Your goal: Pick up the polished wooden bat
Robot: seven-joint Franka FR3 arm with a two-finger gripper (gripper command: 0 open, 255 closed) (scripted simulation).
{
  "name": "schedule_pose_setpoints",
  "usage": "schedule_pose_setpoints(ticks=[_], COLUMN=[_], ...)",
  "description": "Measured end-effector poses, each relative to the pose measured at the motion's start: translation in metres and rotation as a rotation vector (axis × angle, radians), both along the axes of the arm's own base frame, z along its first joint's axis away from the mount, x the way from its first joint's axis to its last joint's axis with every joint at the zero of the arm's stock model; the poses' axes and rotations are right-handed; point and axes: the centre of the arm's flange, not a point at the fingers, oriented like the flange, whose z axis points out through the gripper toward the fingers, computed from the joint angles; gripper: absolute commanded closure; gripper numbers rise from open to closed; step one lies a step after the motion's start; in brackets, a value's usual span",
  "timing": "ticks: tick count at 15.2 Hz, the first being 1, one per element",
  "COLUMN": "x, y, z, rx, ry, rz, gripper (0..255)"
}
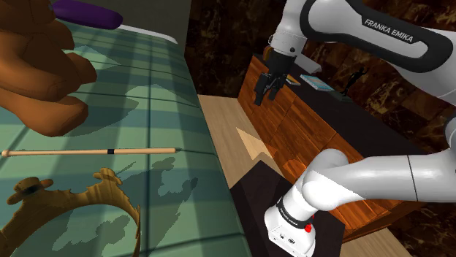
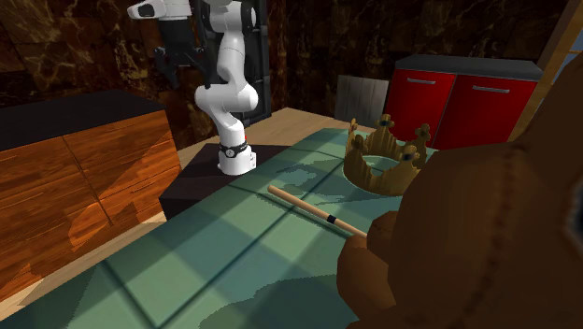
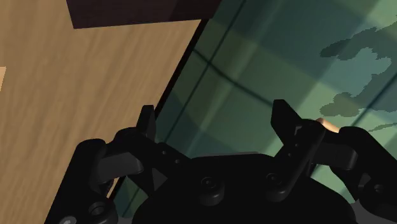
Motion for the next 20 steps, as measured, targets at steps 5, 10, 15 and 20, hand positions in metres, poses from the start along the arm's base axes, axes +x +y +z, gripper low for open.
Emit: schedule_pose_setpoints(ticks=[5,10,15,20], x=[0.031,0.079,0.123,0.159], y=[0.021,0.060,0.105,0.158], z=[-0.013,-0.038,-0.064,-0.085], rx=[-0.005,-0.014,-0.023,-0.031], ry=[-0.005,-0.013,-0.022,-0.032], rz=[0.079,0.208,0.339,0.469], gripper=[0,0,0,0])
